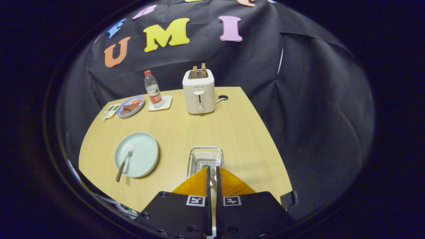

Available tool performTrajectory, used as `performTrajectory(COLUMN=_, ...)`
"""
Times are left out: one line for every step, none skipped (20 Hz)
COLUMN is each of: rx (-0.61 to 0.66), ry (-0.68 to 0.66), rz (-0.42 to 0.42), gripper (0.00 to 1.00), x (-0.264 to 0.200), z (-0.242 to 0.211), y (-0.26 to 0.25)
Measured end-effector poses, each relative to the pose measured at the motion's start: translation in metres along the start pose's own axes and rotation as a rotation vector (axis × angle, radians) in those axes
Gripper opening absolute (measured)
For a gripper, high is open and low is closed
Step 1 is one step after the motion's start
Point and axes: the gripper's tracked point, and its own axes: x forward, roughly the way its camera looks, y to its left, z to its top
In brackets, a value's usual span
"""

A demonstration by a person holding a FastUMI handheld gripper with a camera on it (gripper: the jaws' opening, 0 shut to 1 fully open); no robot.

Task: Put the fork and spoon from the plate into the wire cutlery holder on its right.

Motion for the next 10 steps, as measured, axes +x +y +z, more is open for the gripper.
performTrajectory(rx=-0.004, ry=0.000, rz=0.005, gripper=0.05, x=-0.001, z=0.000, y=0.002)
performTrajectory(rx=-0.010, ry=0.000, rz=0.007, gripper=0.05, x=-0.001, z=-0.001, y=0.004)
performTrajectory(rx=-0.016, ry=-0.002, rz=0.010, gripper=0.05, x=-0.002, z=0.000, y=0.006)
performTrajectory(rx=-0.022, ry=-0.005, rz=0.013, gripper=0.05, x=-0.002, z=0.000, y=0.009)
performTrajectory(rx=-0.027, ry=-0.009, rz=0.016, gripper=0.05, x=-0.002, z=0.001, y=0.012)
performTrajectory(rx=-0.029, ry=-0.017, rz=0.023, gripper=0.05, x=-0.003, z=0.002, y=0.017)
performTrajectory(rx=-0.027, ry=-0.029, rz=0.046, gripper=0.05, x=-0.005, z=0.005, y=0.025)
performTrajectory(rx=-0.031, ry=-0.041, rz=0.059, gripper=0.06, x=-0.005, z=0.007, y=0.031)
performTrajectory(rx=-0.037, ry=-0.052, rz=0.070, gripper=0.06, x=-0.004, z=0.009, y=0.038)
performTrajectory(rx=-0.042, ry=-0.065, rz=0.086, gripper=0.13, x=-0.005, z=0.012, y=0.048)
